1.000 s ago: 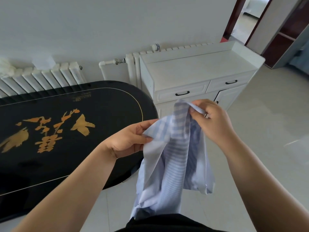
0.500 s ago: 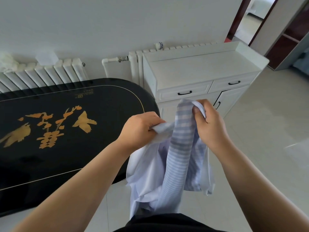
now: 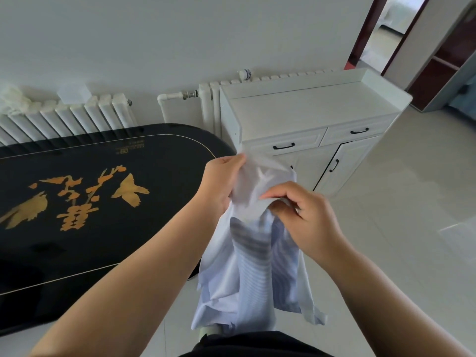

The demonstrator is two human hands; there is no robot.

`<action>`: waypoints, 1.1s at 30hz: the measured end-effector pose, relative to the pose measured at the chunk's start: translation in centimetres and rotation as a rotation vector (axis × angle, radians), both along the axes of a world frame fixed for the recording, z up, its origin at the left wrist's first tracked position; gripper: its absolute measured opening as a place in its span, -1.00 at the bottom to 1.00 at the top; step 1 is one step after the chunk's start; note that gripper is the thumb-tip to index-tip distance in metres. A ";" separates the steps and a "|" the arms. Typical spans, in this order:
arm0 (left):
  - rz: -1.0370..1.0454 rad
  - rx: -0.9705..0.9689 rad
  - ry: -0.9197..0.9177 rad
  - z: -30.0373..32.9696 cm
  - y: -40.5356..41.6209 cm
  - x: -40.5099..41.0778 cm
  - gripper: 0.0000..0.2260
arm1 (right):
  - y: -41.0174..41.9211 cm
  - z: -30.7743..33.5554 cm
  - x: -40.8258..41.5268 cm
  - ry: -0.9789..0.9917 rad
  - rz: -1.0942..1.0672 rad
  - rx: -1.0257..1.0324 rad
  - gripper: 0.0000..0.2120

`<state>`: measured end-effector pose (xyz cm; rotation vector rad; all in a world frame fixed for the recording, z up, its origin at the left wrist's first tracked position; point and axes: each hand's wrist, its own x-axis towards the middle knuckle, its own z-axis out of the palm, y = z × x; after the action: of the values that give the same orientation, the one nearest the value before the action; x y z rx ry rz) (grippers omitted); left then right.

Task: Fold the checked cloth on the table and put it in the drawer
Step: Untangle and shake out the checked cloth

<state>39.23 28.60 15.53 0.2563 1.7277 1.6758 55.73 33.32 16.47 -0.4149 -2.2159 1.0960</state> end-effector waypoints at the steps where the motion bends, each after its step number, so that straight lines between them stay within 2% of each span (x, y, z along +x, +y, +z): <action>1: -0.069 0.041 0.022 0.4 -0.5 1.0 -0.87 | -0.1 0.1 -0.1 0.011 0.000 -0.055 -0.91; 4: -0.284 0.149 0.034 1.3 -2.0 4.0 -0.81 | 0.7 0.5 -0.5 0.025 -0.145 -0.137 -0.80; 6: -0.347 0.196 -0.019 1.3 -2.6 5.3 -0.82 | 1.5 0.4 -0.7 0.003 -0.236 -0.142 -0.83; 11: -0.347 0.244 -0.120 0.3 -2.9 5.4 -0.73 | 1.5 -0.1 -0.8 -0.050 -0.320 -0.062 -0.88; 14: -0.321 0.269 -0.105 0.3 -3.1 5.8 -0.48 | 1.4 0.1 -1.1 -0.080 -0.328 -0.017 -0.86; 20: -0.205 0.292 0.080 0.0 -3.1 6.0 -0.76 | 0.8 0.1 -1.5 -0.134 -0.355 -0.021 -0.87; 33: -0.157 0.231 0.299 -0.2 -3.1 5.8 -0.83 | 1.4 -0.1 -0.3 -0.208 -0.380 -0.098 -0.80</action>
<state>44.99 25.47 15.31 0.7643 1.6699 1.7878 55.45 34.72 16.42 -0.9865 -2.1396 0.9910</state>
